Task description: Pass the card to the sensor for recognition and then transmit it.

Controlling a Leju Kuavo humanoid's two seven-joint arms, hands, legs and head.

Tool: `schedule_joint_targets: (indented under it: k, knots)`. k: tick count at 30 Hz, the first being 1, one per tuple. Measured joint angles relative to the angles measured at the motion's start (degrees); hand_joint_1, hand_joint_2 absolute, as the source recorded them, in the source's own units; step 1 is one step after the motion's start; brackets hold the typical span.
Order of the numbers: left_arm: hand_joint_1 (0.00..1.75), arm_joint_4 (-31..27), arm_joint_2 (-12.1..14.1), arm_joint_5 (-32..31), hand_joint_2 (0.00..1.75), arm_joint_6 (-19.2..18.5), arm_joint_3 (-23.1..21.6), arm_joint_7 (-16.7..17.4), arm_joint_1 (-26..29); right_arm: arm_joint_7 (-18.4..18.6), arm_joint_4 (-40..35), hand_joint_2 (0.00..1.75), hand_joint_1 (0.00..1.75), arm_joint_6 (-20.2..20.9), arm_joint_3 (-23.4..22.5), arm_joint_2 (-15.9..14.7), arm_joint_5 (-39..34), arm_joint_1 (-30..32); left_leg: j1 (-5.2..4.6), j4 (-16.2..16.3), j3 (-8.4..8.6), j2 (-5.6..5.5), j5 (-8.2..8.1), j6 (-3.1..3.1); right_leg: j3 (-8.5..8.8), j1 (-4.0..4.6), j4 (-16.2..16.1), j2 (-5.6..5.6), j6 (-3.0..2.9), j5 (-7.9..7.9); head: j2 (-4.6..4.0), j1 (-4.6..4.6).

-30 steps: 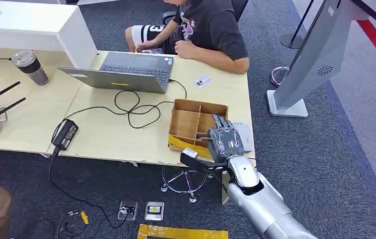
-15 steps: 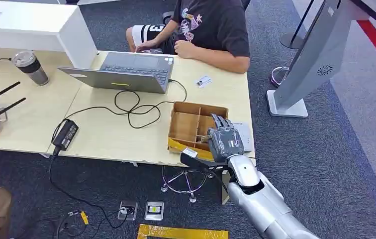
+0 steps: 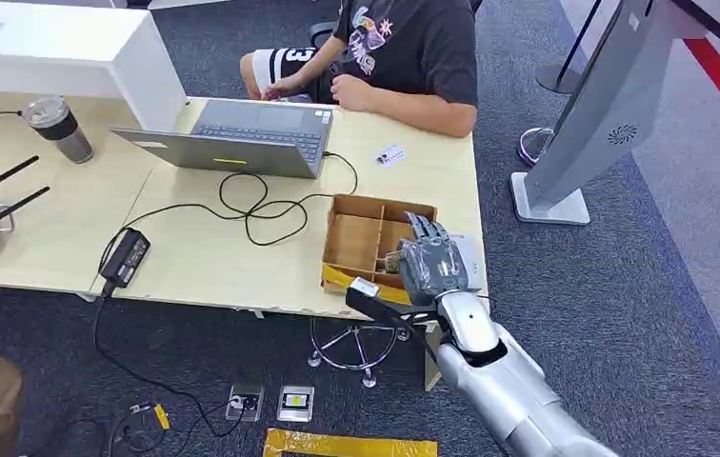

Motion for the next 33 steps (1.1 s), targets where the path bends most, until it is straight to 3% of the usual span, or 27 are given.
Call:
schedule_joint_targets:
  k: [7, 12, 16, 23, 33]
  knots:
    - [0.00, 0.0, -0.1, 0.2, 1.75, 0.3, 0.0, 0.0, 0.1, 0.0, -1.6, 1.75, 1.75, -0.9, -1.9, -0.2, -1.8, -2.6, 0.00, 0.0, 0.03, 0.00, 0.00, 0.00, 0.00, 0.00, 0.0, 0.01, 0.00, 0.01, 0.02, 0.00]
    - [0.00, 0.0, -0.2, 0.2, 1.75, 0.6, 0.0, 0.0, 0.3, -0.4, -4.8, 1.75, 1.75, -4.1, -5.1, -1.7, -6.8, -5.7, -0.03, 0.0, 0.03, 0.01, 0.01, 0.00, 0.00, -0.03, 0.0, 0.00, 0.04, 0.04, 0.00, -0.02]
    - [0.00, 0.0, -0.3, 0.2, 1.75, 0.7, 0.0, 0.0, 0.4, -1.8, -10.4, 1.75, 1.75, -2.9, -9.6, -3.8, -9.9, -9.8, -0.03, 0.0, 0.08, 0.04, 0.01, 0.00, 0.02, -0.04, 0.0, 0.03, 0.05, 0.04, 0.00, 0.02]
    - [0.00, 0.0, -0.7, -0.2, 1.75, 0.7, 0.0, 0.0, 0.3, -2.0, -16.7, 1.75, 1.75, -3.7, -13.7, -4.9, -10.3, -11.0, -0.03, 0.0, 0.08, 0.04, 0.01, 0.00, 0.01, -0.03, 0.0, 0.04, 0.06, 0.05, 0.00, 0.00]
    - [0.00, 0.0, -1.2, -0.7, 1.75, 0.7, 0.0, 0.3, -0.2, -5.3, -19.8, 1.75, 1.75, -3.5, -15.9, -4.9, -12.9, -13.4, -0.02, 0.0, 0.08, 0.05, 0.01, 0.00, 0.04, -0.03, 0.0, 0.05, 0.06, 0.05, 0.02, 0.00]
